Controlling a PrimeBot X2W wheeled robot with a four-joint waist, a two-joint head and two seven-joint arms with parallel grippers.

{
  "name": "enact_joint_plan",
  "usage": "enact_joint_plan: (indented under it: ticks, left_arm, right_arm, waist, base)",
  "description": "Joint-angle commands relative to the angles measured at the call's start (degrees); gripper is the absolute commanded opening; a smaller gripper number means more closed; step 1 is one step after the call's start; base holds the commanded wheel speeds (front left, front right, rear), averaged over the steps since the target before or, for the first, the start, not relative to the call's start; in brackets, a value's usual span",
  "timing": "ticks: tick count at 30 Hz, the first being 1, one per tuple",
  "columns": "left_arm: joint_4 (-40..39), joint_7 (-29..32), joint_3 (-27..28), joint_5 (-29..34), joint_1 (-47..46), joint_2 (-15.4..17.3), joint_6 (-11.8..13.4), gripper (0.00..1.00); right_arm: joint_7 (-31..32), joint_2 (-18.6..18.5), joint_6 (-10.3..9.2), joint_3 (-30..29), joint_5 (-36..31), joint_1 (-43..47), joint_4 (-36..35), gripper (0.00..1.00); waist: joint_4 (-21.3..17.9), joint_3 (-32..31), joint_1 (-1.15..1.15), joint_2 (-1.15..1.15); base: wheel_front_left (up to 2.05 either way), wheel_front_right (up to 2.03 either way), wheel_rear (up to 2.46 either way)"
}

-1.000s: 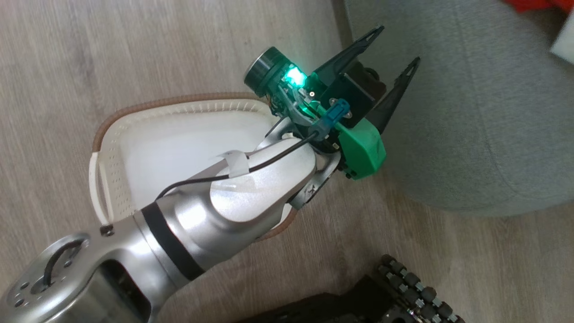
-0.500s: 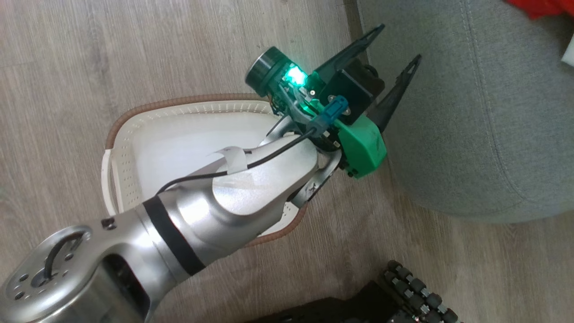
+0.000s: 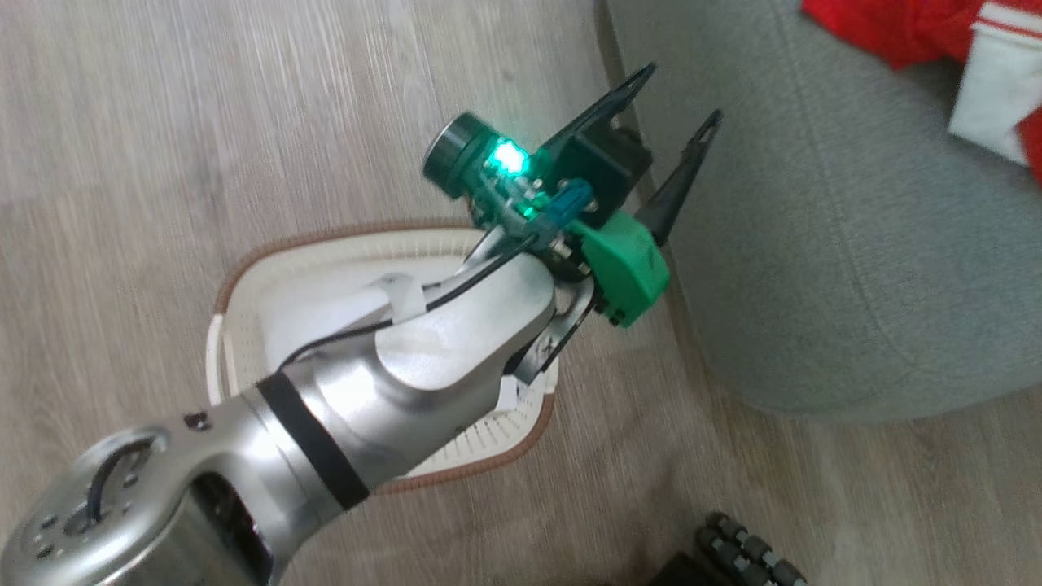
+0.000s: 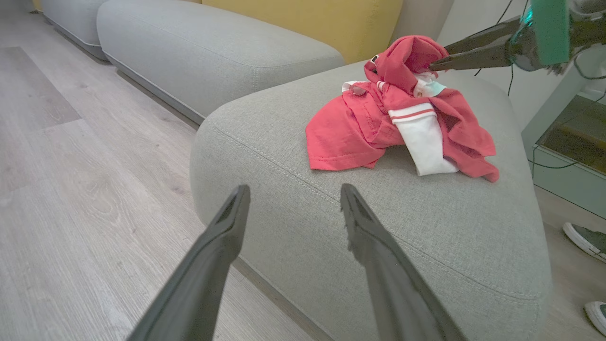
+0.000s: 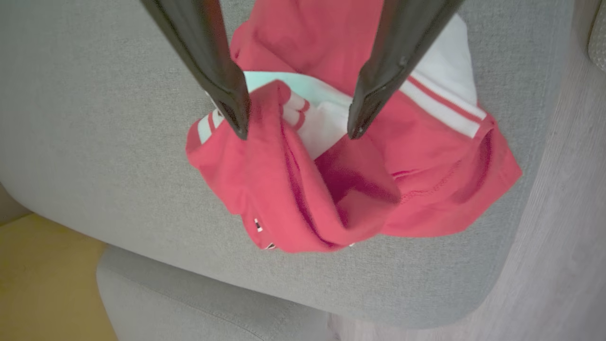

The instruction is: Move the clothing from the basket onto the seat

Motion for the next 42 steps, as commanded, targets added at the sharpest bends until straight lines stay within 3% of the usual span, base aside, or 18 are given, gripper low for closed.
enact_joint_plan:
  ticks: [1,10,15,20,28,29,36,42]
  left_arm:
    - [-0.9,-0.9,1.9,-0.4,0.7,-0.5,0.2,1.00]
    - [-2.7,-1.5,6.1,-1.1,6.8,2.8,0.1,1.00]
    - [-6.7,-1.6,9.7,-0.2,10.9,6.0,1.0,1.00]
    - [-10.9,-1.6,13.3,0.7,15.7,9.0,1.8,1.00]
    - [-16.5,-1.6,18.9,1.7,23.6,14.6,3.4,1.00]
    - [-17.7,-1.6,19.9,1.9,25.5,16.0,3.7,1.00]
    - [-20.9,-1.6,25.1,1.9,32.0,19.5,4.8,1.00]
    - [-22.6,-1.6,30.0,3.2,37.4,20.8,4.8,1.00]
  right_arm:
    - [-1.3,-3.8,-0.02,1.6,0.6,-0.1,-0.4,1.00]
    - [-6.7,-5.5,-0.02,6.9,3.8,-0.4,-2.8,1.00]
    - [-13.0,-6.3,-0.02,7.5,7.2,0.9,-6.5,1.00]
    - [-15.1,-7.8,-0.02,5.4,8.9,3.4,-11.5,1.00]
    - [-15.2,-7.2,-0.02,-11.8,2.9,14.6,-17.9,1.00]
    - [-15.2,-6.0,-0.02,-16.9,1.1,18.3,-19.3,1.00]
    - [-15.2,-0.8,-0.02,-35.0,-7.7,34.1,-25.4,1.00]
    - [-15.2,7.4,-0.02,-50.8,-17.0,48.7,-33.1,1.00]
  waist:
    - [-0.3,-3.9,0.00,0.00]
    - [-0.1,-12.2,0.00,0.00]
    - [0.8,-16.2,0.00,0.00]
    - [2.4,-19.7,0.00,0.00]
    - [4.7,-24.6,0.00,0.00]
    - [5.5,-25.4,0.00,0.00]
    - [8.8,-27.8,0.00,0.00]
    - [11.5,-29.3,0.00,0.00]
  base:
    - [0.00,0.00,0.00]
    - [0.00,0.00,0.00]
    - [0.00,0.00,0.00]
    - [0.00,0.00,0.00]
    - [0.00,0.00,0.00]
    - [0.00,0.00,0.00]
    - [0.00,0.00,0.00]
    - [0.00,0.00,0.00]
